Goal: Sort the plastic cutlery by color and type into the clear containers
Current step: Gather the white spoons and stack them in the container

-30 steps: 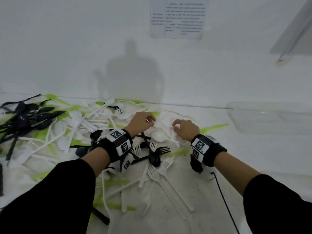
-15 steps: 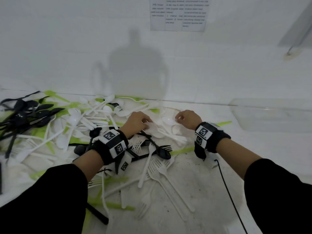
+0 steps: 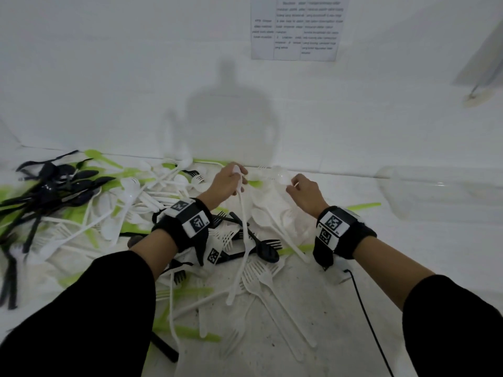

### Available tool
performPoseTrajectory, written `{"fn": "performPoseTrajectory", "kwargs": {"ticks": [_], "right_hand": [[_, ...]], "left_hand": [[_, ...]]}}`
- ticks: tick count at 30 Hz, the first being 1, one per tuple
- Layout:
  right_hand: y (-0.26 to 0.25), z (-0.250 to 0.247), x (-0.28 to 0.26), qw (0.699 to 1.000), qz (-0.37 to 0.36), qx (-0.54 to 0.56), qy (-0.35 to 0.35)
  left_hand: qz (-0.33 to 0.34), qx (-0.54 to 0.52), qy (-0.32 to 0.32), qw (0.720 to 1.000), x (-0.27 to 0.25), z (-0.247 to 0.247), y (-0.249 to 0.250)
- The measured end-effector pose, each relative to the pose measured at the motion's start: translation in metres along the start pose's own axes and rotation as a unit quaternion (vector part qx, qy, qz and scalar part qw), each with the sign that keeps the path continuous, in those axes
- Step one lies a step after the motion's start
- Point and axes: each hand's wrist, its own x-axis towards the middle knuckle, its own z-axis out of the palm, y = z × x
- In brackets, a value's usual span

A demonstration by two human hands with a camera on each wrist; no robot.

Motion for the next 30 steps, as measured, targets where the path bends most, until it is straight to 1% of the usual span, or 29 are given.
{"fn": "performPoseTrajectory", "kwargs": {"ticks": [2, 4, 5, 7, 9, 12, 13, 15, 16, 17, 18, 19, 21, 22, 24, 27, 30], "right_hand": [[-0.013, -0.004, -0.002, 0.997, -0.028, 0.049, 0.043], [-0.026, -0.008, -0.003, 0.992, -0.053, 0.083, 0.079], [-0.031, -0.010, -0.003, 0.989, -0.061, 0.093, 0.093], [-0.038, -0.012, -0.001, 0.988, -0.076, 0.093, 0.102], [-0.040, -0.008, 0.002, 0.992, -0.083, 0.045, 0.083], [-0.031, 0.007, 0.007, 0.995, -0.060, -0.045, 0.061], [-0.027, 0.012, 0.009, 0.996, -0.048, -0.063, 0.044], [-0.018, 0.017, 0.006, 0.994, -0.030, -0.101, -0.031], [-0.014, 0.019, 0.003, 0.990, -0.024, -0.118, -0.072], [-0.010, 0.020, 0.000, 0.987, -0.016, -0.127, -0.099], [-0.006, 0.021, -0.003, 0.986, -0.008, -0.127, -0.111], [-0.002, 0.022, -0.005, 0.986, -0.002, -0.122, -0.111], [0.003, 0.023, -0.006, 0.989, 0.003, -0.116, -0.094], [0.004, 0.024, -0.006, 0.989, 0.008, -0.118, -0.087], [0.005, 0.023, -0.005, 0.990, 0.030, -0.111, -0.080], [0.006, 0.022, -0.008, 0.993, 0.080, -0.043, -0.077], [0.014, 0.021, -0.013, 0.994, 0.092, 0.028, -0.055]], "left_hand": [[-0.009, 0.107, -0.059, 0.992, 0.003, 0.009, -0.008], [-0.016, 0.215, -0.117, 0.970, 0.005, 0.016, -0.021], [-0.019, 0.263, -0.130, 0.956, 0.005, 0.020, -0.028], [-0.019, 0.310, -0.115, 0.944, 0.003, 0.026, -0.037], [0.002, 0.309, -0.101, 0.946, 0.000, 0.032, -0.041], [0.030, 0.321, -0.093, 0.942, -0.003, 0.034, -0.039], [0.034, 0.335, -0.089, 0.938, -0.003, 0.033, -0.037], [0.040, 0.331, -0.076, 0.940, -0.003, 0.027, -0.033], [0.044, 0.309, -0.064, 0.948, -0.005, 0.022, -0.031], [0.042, 0.265, -0.050, 0.962, -0.008, 0.017, -0.029], [0.038, 0.200, -0.030, 0.979, -0.009, 0.012, -0.029], [0.034, 0.132, -0.005, 0.991, -0.011, 0.006, -0.029], [0.018, 0.040, 0.043, 0.998, -0.010, -0.006, -0.028], [0.007, 0.006, 0.059, 0.998, -0.008, -0.010, -0.027], [-0.026, -0.081, 0.065, 0.994, -0.006, -0.019, -0.019], [-0.054, -0.197, 0.047, 0.978, -0.005, -0.026, -0.004], [-0.067, -0.269, 0.023, 0.961, -0.001, -0.027, 0.000]]}}
